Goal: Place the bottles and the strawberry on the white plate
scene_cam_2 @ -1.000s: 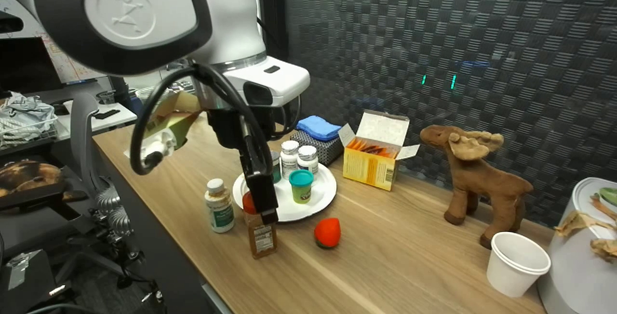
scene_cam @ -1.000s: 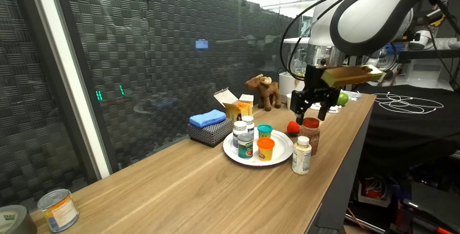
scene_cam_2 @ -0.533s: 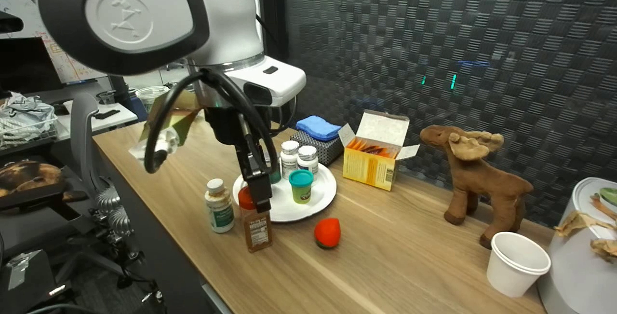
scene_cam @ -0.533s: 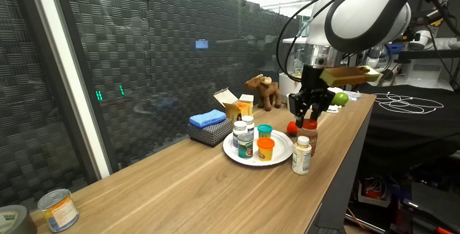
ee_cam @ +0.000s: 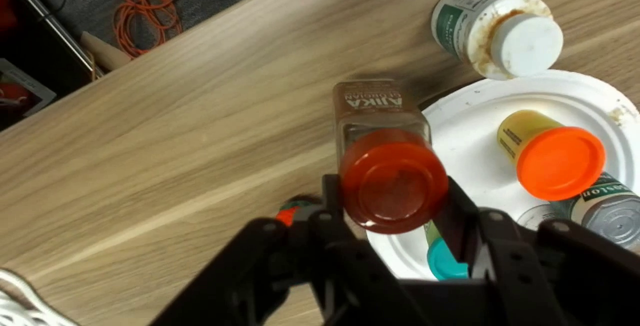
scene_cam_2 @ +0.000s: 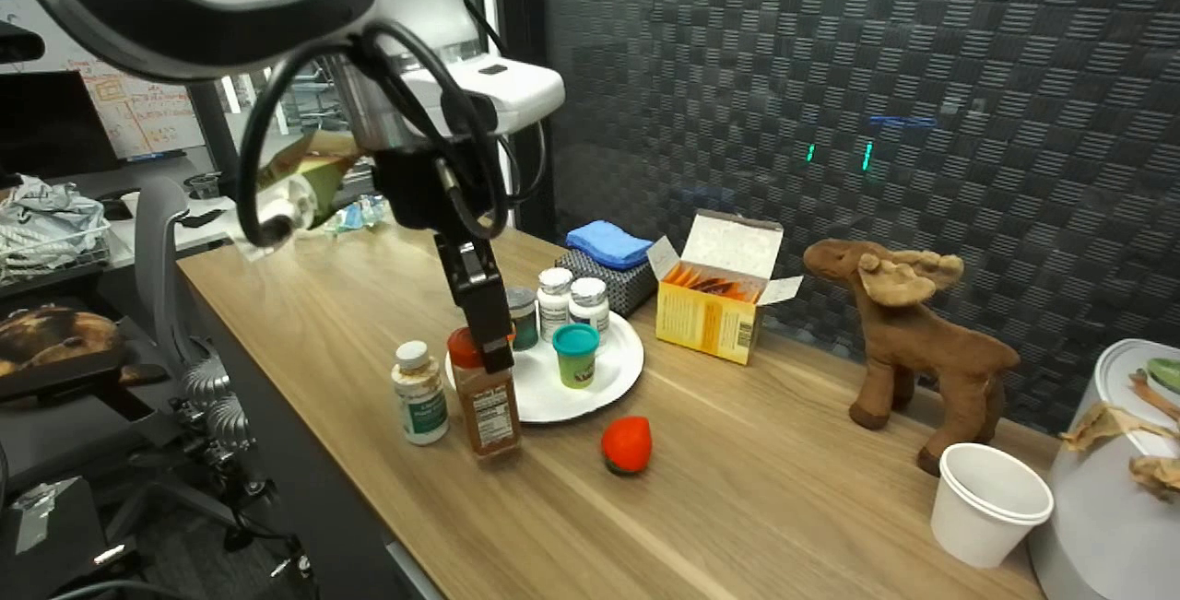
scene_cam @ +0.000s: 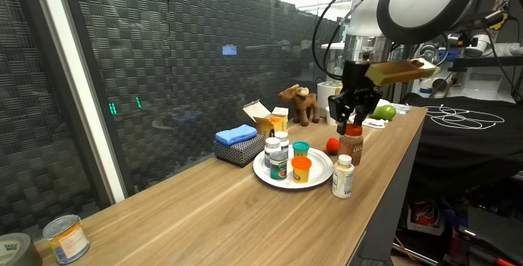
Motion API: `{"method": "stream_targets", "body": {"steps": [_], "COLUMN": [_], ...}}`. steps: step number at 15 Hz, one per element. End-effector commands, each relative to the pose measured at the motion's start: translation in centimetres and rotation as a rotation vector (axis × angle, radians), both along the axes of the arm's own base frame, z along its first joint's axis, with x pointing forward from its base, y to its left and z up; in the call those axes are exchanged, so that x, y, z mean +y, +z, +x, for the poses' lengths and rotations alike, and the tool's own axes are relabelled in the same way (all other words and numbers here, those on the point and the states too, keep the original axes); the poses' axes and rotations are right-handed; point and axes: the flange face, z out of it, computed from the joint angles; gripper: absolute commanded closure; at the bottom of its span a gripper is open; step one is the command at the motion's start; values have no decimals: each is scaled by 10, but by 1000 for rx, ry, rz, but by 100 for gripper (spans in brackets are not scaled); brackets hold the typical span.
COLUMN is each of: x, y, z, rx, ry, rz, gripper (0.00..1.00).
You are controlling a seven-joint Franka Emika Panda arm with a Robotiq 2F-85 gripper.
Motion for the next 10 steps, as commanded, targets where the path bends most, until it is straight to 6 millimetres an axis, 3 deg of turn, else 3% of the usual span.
{"method": "stream_targets", "body": {"steps": [1, 10], "x": [14, 32], "y": [32, 41], "z": [3, 49], "rx": [5, -18], "ry": [13, 77], "rz": [-48, -35], "gripper": [77, 77]}}
